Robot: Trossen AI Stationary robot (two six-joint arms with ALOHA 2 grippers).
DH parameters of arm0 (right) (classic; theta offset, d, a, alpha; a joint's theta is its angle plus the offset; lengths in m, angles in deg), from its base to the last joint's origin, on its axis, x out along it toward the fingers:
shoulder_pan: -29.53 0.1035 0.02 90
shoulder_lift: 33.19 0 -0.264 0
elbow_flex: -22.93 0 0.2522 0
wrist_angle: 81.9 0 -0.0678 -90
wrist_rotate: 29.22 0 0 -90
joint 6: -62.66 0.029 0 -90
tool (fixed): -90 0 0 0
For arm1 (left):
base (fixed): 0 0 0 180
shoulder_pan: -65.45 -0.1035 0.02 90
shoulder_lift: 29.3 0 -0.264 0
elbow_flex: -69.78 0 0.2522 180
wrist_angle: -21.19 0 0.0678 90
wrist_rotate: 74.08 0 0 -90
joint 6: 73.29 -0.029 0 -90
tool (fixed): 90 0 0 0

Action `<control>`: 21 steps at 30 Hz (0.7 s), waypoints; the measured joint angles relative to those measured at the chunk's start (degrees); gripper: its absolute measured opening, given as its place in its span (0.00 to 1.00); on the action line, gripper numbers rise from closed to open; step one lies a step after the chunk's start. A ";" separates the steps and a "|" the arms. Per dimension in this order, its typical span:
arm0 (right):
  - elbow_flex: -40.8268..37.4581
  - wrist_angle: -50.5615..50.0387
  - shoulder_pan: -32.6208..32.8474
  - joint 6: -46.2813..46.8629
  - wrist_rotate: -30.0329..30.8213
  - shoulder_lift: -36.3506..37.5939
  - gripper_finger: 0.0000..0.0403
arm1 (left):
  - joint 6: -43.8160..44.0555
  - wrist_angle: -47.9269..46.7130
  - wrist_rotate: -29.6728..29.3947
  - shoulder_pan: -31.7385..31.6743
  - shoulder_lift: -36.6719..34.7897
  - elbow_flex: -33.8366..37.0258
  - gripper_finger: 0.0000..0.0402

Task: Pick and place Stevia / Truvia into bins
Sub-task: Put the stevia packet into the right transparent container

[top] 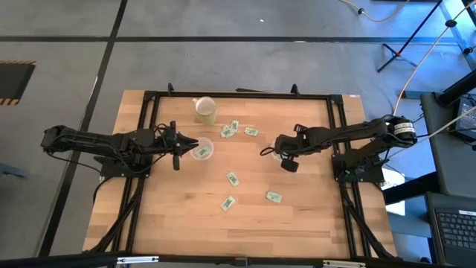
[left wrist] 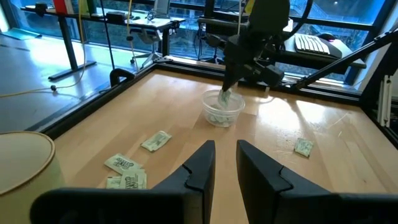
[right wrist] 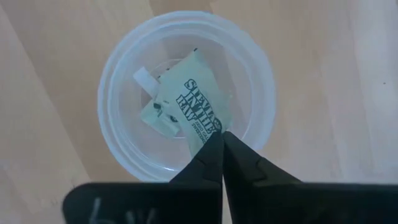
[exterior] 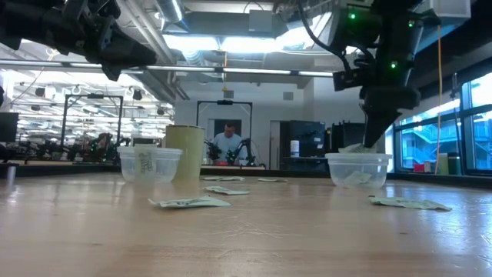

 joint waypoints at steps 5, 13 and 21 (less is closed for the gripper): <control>-0.82 1.24 0.00 -0.17 0.00 0.00 0.01 | 0.00 0.00 0.00 0.00 0.00 0.00 0.15; -0.85 1.38 0.00 -0.22 0.00 0.00 0.06 | -0.02 0.00 0.00 0.00 0.00 0.00 0.15; 0.59 0.69 0.05 3.86 -0.11 -0.04 0.24 | -0.02 0.00 -0.01 0.00 0.00 0.00 0.15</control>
